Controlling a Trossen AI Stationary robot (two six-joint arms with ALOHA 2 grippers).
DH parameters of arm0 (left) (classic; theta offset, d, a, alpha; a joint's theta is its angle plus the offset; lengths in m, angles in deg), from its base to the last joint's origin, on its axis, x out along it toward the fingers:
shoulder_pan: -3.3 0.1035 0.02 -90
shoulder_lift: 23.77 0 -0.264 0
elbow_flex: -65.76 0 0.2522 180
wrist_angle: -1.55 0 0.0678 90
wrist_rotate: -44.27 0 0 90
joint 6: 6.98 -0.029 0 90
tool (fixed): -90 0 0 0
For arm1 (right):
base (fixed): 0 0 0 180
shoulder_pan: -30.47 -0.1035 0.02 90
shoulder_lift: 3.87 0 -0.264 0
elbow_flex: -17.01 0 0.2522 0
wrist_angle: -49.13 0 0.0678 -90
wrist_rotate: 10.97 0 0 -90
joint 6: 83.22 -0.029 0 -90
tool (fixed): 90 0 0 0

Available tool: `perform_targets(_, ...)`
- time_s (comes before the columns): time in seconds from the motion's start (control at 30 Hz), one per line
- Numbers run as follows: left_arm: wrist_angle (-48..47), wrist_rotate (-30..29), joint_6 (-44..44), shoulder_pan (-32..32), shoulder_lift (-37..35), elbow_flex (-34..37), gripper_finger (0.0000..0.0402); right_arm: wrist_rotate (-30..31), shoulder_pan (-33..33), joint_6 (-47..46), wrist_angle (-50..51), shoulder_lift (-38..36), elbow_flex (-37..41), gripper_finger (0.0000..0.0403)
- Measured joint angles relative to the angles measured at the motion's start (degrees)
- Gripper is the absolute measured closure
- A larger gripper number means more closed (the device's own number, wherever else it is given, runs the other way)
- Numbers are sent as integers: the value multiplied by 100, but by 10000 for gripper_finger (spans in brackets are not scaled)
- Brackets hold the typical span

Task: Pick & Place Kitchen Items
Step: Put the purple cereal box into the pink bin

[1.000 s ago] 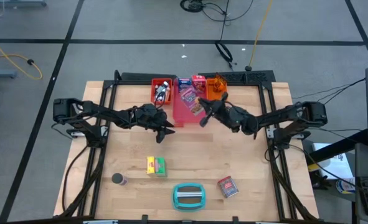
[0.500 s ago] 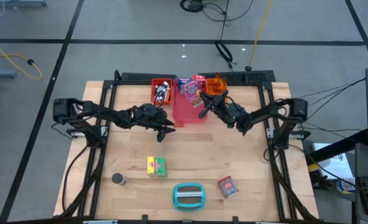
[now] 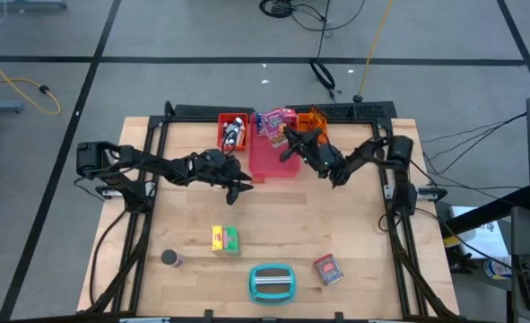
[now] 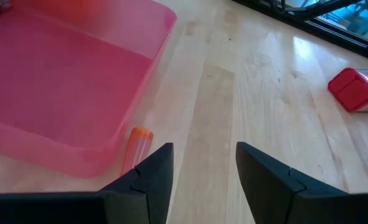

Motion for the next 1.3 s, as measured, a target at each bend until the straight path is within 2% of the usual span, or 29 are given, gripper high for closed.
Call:
perform_targets(0.17,14,0,1,-25,0,0,227,-1,-7,154,86,290,-348,403)
perform_targets(0.77,23,22,-45,-42,0,0,227,195,-4,516,154,284,-705,400)
perform_targets(1.07,25,22,-45,-42,0,0,227,173,55,602,308,284,-739,367)
perform_targets(1.3,27,22,-44,-42,0,0,227,174,140,323,406,281,-739,334)
